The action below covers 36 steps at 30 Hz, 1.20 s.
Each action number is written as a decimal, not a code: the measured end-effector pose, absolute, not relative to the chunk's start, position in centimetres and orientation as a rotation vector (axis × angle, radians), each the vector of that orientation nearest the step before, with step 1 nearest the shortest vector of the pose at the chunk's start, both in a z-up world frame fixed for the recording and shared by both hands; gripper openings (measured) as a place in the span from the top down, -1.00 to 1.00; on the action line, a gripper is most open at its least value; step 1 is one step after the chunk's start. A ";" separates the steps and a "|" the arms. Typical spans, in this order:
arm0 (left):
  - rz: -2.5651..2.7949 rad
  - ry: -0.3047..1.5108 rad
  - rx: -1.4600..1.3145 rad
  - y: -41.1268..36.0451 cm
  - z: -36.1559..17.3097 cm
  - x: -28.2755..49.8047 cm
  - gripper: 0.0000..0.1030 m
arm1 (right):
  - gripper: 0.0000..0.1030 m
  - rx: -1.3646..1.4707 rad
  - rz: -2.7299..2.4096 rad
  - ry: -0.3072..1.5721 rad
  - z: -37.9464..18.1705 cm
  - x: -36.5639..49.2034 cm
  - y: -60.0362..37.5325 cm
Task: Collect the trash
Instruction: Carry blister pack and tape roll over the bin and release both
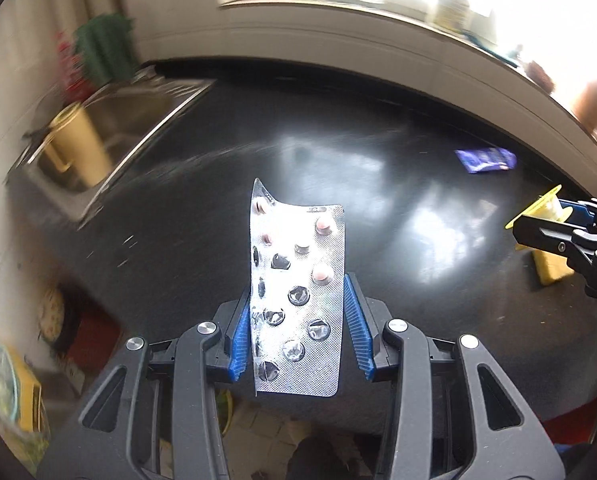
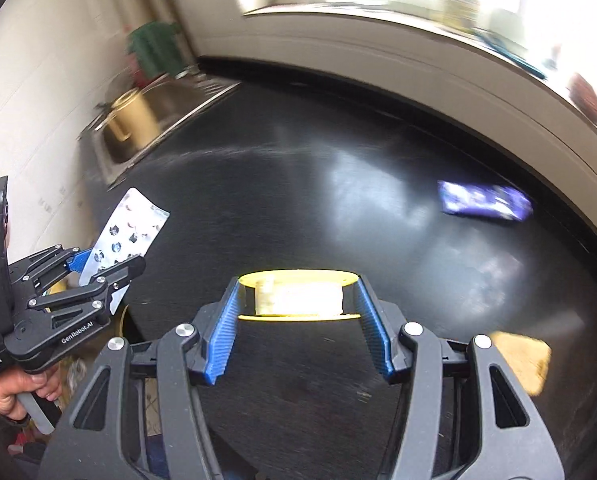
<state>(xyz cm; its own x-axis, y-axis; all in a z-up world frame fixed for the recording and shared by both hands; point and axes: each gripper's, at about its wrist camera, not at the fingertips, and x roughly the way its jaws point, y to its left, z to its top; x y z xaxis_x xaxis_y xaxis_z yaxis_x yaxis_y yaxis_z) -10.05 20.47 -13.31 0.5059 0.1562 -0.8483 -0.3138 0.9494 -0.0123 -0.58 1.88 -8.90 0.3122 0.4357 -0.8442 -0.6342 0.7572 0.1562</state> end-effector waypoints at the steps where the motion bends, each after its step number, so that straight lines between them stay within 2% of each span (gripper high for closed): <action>1: 0.320 1.009 -0.191 21.8 -13.6 -11.3 0.20 | -0.07 -0.247 0.760 1.036 -9.1 -1.2 4.0; 9: 0.568 1.059 -0.361 29.2 -16.8 -21.1 0.20 | -0.07 -0.427 1.072 1.055 -11.0 -7.7 17.0; 17: 0.676 1.108 -0.516 33.8 -20.5 -28.4 0.20 | -0.07 -0.555 1.302 1.159 -14.3 -14.9 26.7; 26: 0.664 1.118 -0.582 37.4 -23.8 -30.9 0.20 | -0.07 -0.645 1.357 1.207 -17.1 -18.5 32.8; 36: 0.638 1.102 -0.598 37.9 -24.1 -31.6 0.18 | -0.09 -0.667 1.340 1.221 -18.0 -19.0 34.3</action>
<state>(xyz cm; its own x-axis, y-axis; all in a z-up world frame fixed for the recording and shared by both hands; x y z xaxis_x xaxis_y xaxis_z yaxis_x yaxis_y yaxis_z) -31.63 37.94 -24.09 0.3147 0.1691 -0.9340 -0.7258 0.6769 -0.1221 -18.98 34.31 -18.01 -0.1920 0.3539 -0.9154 -0.9443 0.1874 0.2705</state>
